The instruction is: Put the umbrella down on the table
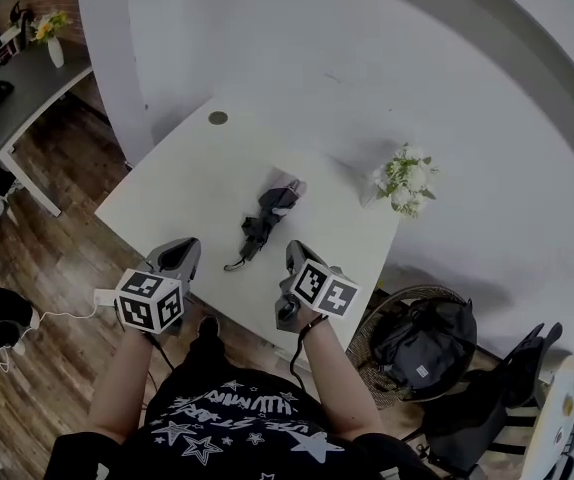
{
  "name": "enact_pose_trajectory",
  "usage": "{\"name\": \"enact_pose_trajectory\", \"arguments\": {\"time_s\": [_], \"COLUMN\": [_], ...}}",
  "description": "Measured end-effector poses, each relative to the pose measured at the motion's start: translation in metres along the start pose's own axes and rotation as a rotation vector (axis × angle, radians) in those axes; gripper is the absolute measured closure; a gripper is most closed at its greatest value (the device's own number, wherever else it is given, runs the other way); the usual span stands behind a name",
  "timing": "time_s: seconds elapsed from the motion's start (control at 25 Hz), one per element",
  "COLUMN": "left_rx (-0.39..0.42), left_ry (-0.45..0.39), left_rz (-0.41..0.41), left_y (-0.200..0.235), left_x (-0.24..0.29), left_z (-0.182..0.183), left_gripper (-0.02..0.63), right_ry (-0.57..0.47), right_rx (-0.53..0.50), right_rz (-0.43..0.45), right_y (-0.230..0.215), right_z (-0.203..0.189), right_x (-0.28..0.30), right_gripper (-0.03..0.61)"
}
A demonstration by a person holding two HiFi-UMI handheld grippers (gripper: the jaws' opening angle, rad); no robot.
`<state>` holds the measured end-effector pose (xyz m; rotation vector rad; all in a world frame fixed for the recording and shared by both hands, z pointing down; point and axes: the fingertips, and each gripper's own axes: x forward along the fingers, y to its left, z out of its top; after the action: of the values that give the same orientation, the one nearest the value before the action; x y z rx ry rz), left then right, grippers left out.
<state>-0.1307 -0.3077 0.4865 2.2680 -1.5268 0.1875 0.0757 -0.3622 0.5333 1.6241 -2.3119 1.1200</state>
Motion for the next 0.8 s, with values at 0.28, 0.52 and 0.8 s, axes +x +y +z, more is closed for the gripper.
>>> {"name": "enact_pose_trajectory", "arguments": {"time_s": [0.28,0.52,0.8], "left_rx": [-0.019,-0.045,-0.052], "left_ry": [-0.017,-0.016,-0.014], "left_rz": [0.032,0.059,0.081], "left_y": [-0.02,-0.039,-0.056], "left_x": [-0.036,-0.066,-0.094], "left_z": [-0.018,-0.041,-0.059], "left_gripper": [0.611,0.611,0.611], "right_ry": [0.009,0.034,0.056], "right_rx": [-0.031,-0.076,-0.106], "right_rz": [0.049,0.081,0.115], "right_y": [0.008,0.01,0.014], "right_z": [-0.017,-0.038,-0.059], "right_x": [-0.04,-0.069,-0.092], "right_gripper": [0.565,0.565,0.565]}}
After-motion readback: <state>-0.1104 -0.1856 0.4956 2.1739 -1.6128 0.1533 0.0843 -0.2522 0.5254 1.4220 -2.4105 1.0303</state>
